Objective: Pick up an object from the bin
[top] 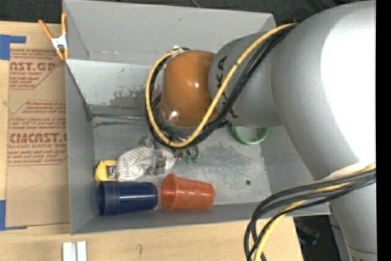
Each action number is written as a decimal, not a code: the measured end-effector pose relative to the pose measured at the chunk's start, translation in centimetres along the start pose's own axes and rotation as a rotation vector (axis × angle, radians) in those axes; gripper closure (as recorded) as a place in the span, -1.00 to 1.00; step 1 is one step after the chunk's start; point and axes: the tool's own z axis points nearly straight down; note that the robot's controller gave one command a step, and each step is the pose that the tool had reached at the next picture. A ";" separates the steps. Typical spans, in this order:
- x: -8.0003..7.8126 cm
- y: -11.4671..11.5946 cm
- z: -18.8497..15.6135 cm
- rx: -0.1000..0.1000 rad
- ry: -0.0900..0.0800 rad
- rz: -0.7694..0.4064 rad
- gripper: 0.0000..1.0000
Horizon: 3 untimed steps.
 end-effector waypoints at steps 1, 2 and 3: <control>0.0 0.0 -2.0 0.001 0.001 0.000 1.00; -0.1 0.0 -3.8 0.001 -0.004 0.000 1.00; -0.2 0.0 -4.9 0.001 -0.009 0.000 1.00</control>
Offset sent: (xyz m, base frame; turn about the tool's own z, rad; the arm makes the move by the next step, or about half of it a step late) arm 0.0000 -0.0001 0.0118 0.0000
